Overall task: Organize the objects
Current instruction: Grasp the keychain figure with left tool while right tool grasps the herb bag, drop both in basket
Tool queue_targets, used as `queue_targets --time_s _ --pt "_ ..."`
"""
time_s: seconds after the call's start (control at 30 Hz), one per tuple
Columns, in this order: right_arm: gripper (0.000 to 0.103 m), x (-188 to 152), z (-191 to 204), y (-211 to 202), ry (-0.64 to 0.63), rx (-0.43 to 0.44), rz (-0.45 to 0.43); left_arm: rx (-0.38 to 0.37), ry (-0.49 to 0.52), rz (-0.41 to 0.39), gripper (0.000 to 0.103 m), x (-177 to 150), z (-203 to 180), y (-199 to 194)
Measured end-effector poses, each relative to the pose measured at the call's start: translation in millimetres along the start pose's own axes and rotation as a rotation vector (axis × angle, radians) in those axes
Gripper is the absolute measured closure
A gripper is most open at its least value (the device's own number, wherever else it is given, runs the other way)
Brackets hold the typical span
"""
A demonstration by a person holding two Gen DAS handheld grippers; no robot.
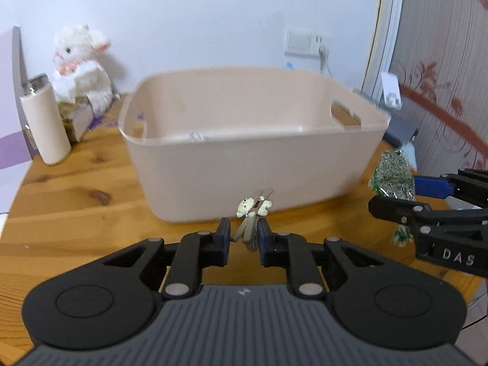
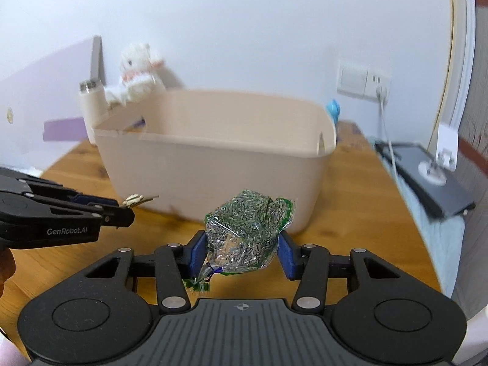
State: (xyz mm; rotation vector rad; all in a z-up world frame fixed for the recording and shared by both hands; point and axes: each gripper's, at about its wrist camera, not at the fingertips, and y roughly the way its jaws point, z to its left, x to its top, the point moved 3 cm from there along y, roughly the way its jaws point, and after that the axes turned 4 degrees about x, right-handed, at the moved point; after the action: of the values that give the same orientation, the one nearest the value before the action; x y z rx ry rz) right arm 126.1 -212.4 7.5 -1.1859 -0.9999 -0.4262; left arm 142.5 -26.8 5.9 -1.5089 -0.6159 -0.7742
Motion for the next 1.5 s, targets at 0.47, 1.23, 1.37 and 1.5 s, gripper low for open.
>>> queue_targets --time_s 0.47,1.23,1.37,1.5 --pt "0.057 85 -3 -14 0.009 -0.019 -0.208 0.071 -0.051 -0.162 0.083 84 29 -13" --pt "0.043 85 -7 101 0.033 -0.082 0.055 0.147 0.028 0.093 0.071 81 24 100" --pt "0.027 86 -6 87 0.035 -0.089 0.026 0.137 0.069 0.056 0.04 84 18 84" --pt "0.015 89 -6 67 0.038 -0.106 -0.009 0.165 0.073 -0.006 0.011 87 17 64"
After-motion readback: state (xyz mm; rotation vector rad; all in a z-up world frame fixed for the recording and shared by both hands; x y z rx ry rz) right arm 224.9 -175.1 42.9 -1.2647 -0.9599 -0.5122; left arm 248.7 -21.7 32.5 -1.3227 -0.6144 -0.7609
